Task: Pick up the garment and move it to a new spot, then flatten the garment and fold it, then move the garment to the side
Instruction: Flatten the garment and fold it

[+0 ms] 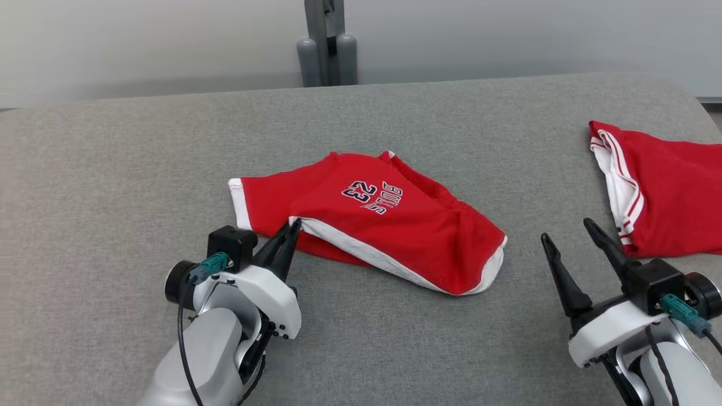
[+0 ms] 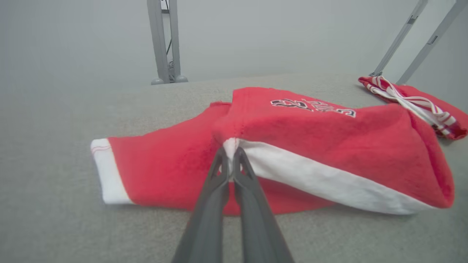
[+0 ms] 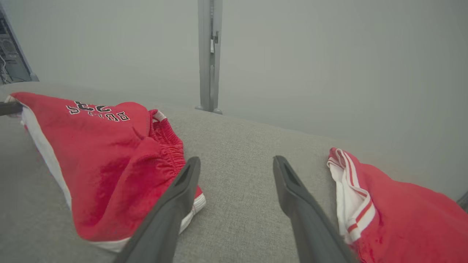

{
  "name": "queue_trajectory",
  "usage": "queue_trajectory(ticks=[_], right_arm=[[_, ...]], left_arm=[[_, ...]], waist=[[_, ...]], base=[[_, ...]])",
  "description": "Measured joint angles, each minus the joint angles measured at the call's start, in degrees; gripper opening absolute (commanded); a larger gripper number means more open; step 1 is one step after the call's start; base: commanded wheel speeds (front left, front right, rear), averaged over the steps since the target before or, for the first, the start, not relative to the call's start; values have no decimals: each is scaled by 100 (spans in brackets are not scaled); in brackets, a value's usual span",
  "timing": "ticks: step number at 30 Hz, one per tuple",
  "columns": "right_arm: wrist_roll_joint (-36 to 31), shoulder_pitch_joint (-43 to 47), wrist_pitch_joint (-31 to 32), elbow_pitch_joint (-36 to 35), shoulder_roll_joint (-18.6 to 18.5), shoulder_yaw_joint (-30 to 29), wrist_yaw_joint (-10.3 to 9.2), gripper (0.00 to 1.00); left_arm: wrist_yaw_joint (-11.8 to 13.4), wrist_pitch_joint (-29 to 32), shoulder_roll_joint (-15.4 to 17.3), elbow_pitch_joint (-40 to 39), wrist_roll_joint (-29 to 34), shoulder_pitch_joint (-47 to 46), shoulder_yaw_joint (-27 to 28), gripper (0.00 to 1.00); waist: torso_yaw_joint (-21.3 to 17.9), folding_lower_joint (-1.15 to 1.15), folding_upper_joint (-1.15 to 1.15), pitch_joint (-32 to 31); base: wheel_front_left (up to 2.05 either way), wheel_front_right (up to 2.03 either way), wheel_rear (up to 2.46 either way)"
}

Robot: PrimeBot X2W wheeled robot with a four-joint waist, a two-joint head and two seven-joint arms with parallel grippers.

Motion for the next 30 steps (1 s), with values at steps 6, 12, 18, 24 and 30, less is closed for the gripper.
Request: queue_trajectory(ticks=[6, 12, 18, 24, 30], right_arm=[[369, -54, -1, 405, -428, 713, 1, 100], [676, -180, 0, 595, -626, 1277, 0, 100], [1474, -1110, -1, 1388, -968, 2716, 0, 100], [1699, -1184, 0, 1553, -966, 2883, 0, 100], [1946, -1262, -1, 1664, -962, 2956, 1, 81]], left_arm=[[91, 0, 99, -318, -47, 328, 287, 0], [144, 0, 114, -501, -69, 506, 437, 0], [126, 0, -22, -637, -14, 518, 415, 0], [124, 0, -58, -614, 11, 516, 430, 0], [124, 0, -70, -571, 32, 509, 448, 0]], waist=[[281, 0, 0, -153], [498, 0, 0, -247], [1005, 0, 0, 9], [1052, 0, 0, 91], [1021, 0, 0, 98]], base=[[0, 0, 0], [0, 0, 0], [0, 0, 0], [0, 0, 0], [0, 0, 0]])
